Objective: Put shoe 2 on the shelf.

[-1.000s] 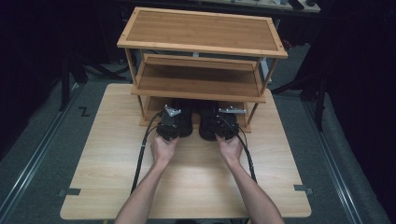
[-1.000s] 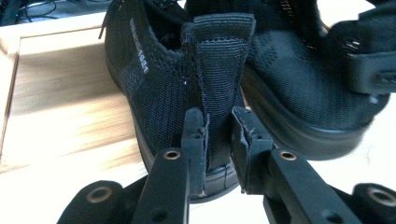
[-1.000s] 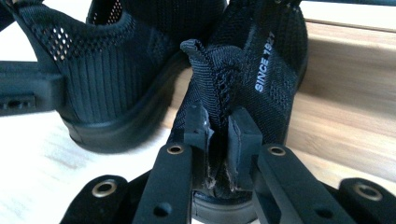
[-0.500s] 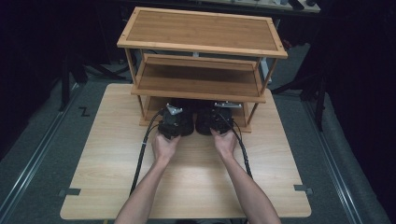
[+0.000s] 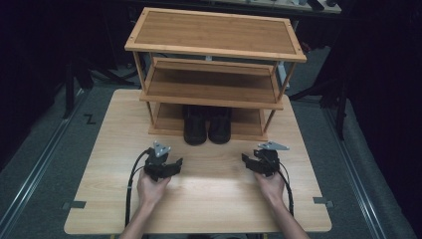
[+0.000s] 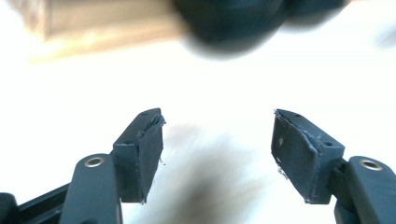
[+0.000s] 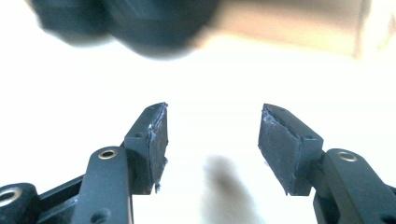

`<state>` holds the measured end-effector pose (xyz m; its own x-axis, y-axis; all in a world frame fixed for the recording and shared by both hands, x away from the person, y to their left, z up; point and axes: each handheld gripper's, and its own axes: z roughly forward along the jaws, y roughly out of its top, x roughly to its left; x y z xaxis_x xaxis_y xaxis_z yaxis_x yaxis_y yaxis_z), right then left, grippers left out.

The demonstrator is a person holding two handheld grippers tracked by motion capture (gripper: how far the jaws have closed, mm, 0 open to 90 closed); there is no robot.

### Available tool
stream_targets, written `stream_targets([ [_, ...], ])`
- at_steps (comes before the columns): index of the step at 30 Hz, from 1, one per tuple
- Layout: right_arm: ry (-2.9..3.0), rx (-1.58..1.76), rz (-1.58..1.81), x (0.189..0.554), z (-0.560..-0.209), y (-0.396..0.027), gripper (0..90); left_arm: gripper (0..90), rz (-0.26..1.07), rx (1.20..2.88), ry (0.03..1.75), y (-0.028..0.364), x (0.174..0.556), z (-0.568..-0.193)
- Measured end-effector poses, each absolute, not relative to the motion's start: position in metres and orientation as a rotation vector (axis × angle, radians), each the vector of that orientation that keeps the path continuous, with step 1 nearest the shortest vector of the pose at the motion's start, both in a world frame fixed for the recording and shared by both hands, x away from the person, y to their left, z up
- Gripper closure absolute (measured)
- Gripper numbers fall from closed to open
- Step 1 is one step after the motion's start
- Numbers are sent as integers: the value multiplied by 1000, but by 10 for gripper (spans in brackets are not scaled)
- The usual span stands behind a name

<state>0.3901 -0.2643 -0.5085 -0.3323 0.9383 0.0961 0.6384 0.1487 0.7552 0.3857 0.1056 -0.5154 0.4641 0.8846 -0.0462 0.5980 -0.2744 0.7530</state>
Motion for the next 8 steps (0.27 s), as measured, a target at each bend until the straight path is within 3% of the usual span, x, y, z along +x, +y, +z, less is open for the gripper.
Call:
stream_targets([
  [3, 2029, 1537, 925, 382, -529, -280, 425, 333, 536, 2030, 1286, 116, 380, -532],
  [8, 2012, 1488, 849, 375, -531, -280, 383, 303, 564, 1994, 1286, 122, 376, -535],
])
